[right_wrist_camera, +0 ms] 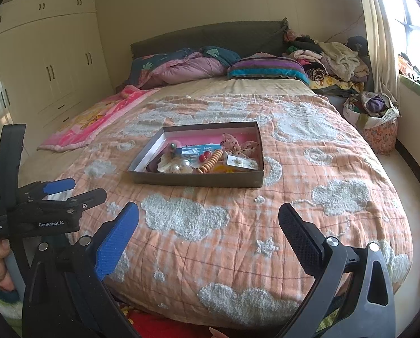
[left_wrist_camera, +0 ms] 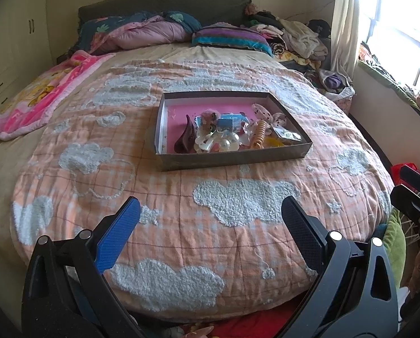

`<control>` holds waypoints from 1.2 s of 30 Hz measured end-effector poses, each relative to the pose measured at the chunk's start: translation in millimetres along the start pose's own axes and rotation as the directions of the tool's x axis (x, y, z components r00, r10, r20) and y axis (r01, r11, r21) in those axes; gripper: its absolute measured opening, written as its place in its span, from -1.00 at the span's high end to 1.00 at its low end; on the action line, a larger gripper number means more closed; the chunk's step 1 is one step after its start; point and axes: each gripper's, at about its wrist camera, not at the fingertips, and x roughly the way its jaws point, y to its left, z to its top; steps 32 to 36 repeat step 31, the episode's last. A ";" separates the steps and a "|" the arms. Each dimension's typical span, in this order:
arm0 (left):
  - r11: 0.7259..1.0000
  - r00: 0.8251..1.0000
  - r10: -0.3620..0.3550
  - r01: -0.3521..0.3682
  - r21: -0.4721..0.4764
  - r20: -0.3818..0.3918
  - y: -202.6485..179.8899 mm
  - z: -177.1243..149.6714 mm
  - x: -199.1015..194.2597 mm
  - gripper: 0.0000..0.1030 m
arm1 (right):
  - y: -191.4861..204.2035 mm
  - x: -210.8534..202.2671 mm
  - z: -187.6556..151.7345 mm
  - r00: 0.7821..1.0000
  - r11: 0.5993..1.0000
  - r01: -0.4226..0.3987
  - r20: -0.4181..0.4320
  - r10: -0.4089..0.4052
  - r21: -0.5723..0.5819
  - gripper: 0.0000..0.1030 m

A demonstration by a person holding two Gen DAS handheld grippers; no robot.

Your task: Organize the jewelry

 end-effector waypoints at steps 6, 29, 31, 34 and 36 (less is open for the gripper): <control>1.000 1.000 0.009 -0.009 0.008 -0.002 -1.3 0.5 0.0 -0.82 | -0.1 0.1 -0.8 1.000 1.000 0.000 0.000 0.000 -0.003 -0.92; 0.964 0.976 0.206 -0.214 -0.159 -0.066 109.5 49.8 71.0 -0.82 | -117.8 61.0 38.1 0.962 0.960 0.270 0.014 -0.271 0.071 -0.92; 0.920 0.943 0.329 -0.334 -0.205 -0.058 155.1 69.7 93.7 -0.82 | -157.4 93.4 49.6 0.938 0.934 0.347 -0.046 -0.344 0.081 -0.92; 0.920 0.943 0.329 -0.334 -0.205 -0.058 155.1 69.7 93.7 -0.82 | -157.4 93.4 49.6 0.938 0.934 0.347 -0.046 -0.344 0.081 -0.92; 0.920 0.943 0.329 -0.334 -0.205 -0.058 155.1 69.7 93.7 -0.82 | -157.4 93.4 49.6 0.938 0.934 0.347 -0.046 -0.344 0.081 -0.92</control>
